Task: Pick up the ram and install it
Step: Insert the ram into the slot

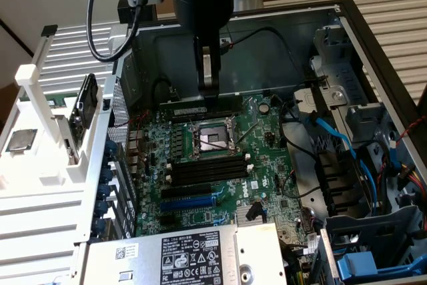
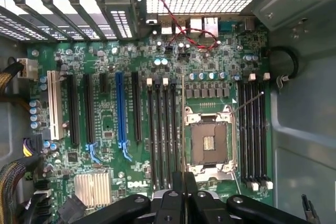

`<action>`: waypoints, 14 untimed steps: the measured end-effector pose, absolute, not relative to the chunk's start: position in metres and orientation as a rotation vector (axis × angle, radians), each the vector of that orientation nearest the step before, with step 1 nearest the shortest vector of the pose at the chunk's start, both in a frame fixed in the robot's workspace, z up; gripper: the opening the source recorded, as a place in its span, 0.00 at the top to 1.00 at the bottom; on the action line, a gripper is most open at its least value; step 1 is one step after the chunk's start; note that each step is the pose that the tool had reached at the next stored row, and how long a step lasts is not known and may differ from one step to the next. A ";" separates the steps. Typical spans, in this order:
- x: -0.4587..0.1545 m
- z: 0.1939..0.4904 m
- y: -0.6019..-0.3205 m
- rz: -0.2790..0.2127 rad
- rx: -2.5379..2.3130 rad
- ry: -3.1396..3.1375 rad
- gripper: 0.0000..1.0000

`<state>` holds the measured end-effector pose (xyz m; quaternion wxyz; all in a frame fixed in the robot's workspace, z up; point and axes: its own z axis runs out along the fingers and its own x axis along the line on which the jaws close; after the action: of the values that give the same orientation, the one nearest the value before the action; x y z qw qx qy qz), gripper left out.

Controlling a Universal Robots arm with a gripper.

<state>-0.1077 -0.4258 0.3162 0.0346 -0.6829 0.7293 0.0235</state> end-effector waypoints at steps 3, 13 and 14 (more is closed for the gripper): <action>-0.108 0.312 -0.427 0.072 -2.103 2.239 0.88; -0.108 0.295 -0.430 0.068 -2.102 2.236 0.88; -0.108 0.295 -0.430 0.068 -2.102 2.236 0.88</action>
<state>-0.1077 -0.4303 0.2949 0.0359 -0.6843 0.7280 0.0221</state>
